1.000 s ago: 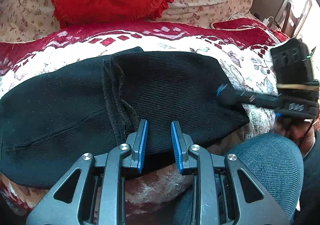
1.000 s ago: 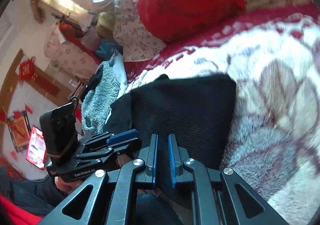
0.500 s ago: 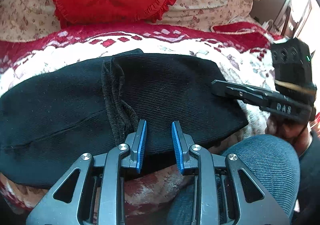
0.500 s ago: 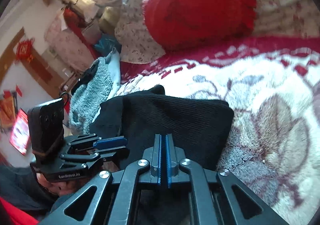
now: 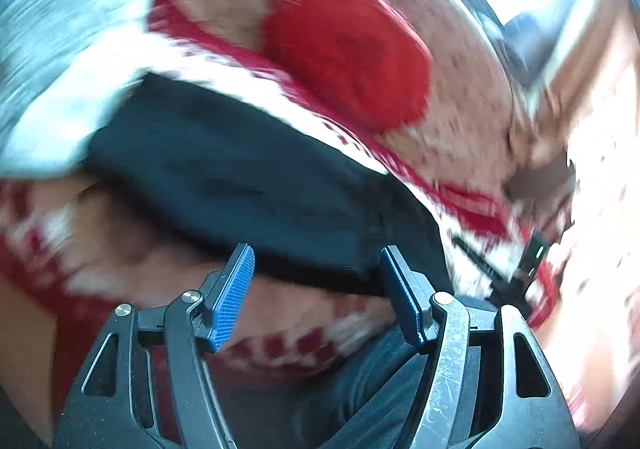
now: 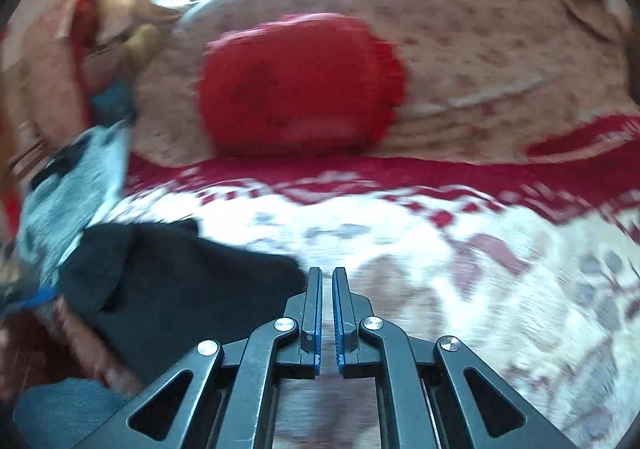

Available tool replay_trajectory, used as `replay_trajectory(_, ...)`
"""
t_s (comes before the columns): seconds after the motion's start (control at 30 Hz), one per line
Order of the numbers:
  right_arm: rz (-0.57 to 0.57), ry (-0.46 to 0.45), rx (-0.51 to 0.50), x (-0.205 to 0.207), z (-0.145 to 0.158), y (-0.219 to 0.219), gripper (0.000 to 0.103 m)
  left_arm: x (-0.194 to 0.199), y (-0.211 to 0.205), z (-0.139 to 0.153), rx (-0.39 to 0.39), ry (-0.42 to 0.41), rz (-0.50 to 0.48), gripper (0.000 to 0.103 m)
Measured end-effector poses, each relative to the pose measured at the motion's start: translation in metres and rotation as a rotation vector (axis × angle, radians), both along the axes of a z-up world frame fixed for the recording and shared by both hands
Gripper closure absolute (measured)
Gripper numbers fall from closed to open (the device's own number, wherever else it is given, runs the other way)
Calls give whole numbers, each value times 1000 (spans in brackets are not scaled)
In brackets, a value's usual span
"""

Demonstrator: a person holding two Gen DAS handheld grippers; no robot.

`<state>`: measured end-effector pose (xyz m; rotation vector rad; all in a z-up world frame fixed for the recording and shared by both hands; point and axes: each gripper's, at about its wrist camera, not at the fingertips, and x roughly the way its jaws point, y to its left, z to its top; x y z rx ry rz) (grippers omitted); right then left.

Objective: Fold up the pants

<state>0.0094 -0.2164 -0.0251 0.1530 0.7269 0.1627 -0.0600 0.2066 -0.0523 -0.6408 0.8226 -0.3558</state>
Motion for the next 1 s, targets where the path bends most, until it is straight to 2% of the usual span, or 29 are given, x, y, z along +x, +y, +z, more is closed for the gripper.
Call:
replay_trajectory(0.1, -83, 51, 43, 6, -7, -18, 99, -4, 43, -18, -99, 28, 122, 39)
replay_trajectory(0.17, -105, 87, 49, 10, -12, -22, 99, 2, 63, -31, -204, 48, 175, 39)
replay_trajectory(0.23, -81, 121, 40, 14, -17, -18, 99, 11, 75, -42, -270, 62, 204, 39)
replay_trajectory(0.33, -63, 126, -27, 14, -17, -10, 99, 22, 88, -62, -349, 114, 286, 39)
replay_trajectory(0.43, -64, 129, 2, 12, -18, -14, 99, 26, 96, -77, -472, 133, 325, 39)
replay_trajectory(0.57, -67, 138, 22, 14, -22, -14, 99, 29, 103, -73, -492, 93, 332, 40)
replay_trajectory(0.6, -67, 137, 15, 14, -22, -14, 99, 30, 105, -72, -491, 95, 342, 51)
replay_trajectory(0.63, -67, 136, 11, 13, -22, -13, 99, 28, 107, -73, -486, 107, 359, 65)
replay_trajectory(0.67, -66, 137, 11, 13, -22, -13, 99, 26, 108, -74, -467, 125, 374, 73)
replay_trajectory(0.7, -66, 137, 14, 13, -22, -14, 99, 23, 110, -75, -448, 137, 387, 85)
replay_trajectory(0.8, -69, 138, 21, 13, -22, -14, 99, 16, 100, -62, -356, 127, 404, 91)
replay_trajectory(0.9, -69, 139, 15, 14, -23, -13, 99, 21, 76, -22, -135, 28, 366, 93)
replay_trajectory(1.0, -71, 139, 19, 14, -23, -12, 99, 18, 30, 27, 139, -168, 237, 93)
